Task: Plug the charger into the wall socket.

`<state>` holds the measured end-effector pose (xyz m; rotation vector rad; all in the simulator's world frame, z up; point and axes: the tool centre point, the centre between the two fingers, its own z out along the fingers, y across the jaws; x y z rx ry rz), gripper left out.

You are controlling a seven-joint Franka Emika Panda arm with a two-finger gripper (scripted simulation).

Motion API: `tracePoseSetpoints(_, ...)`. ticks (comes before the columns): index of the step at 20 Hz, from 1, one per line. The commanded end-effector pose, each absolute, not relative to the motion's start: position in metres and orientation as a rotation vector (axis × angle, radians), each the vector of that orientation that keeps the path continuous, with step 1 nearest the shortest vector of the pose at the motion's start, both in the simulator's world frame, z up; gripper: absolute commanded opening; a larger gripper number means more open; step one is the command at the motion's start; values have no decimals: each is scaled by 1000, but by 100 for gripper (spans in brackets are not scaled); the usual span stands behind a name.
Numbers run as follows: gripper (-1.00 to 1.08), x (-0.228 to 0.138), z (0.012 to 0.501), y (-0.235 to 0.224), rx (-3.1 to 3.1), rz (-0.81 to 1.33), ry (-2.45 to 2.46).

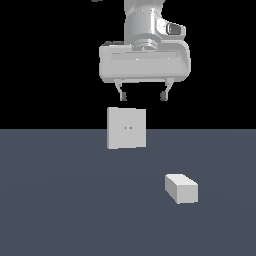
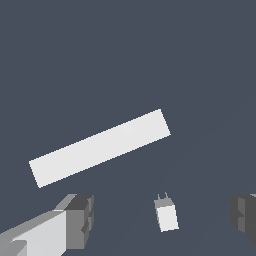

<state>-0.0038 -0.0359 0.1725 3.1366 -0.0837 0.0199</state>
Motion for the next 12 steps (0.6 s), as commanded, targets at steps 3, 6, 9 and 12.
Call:
tracePoseSetpoints(3, 100, -16, 162, -39, 3138, 29, -57)
tracePoseSetpoints(6, 100, -27, 151, -43, 3139, 39, -31)
tracePoseSetpoints(9, 100, -42, 138, -47, 3139, 51, 3)
tracePoseSetpoints(12, 100, -58, 122, -53, 3140, 66, 42)
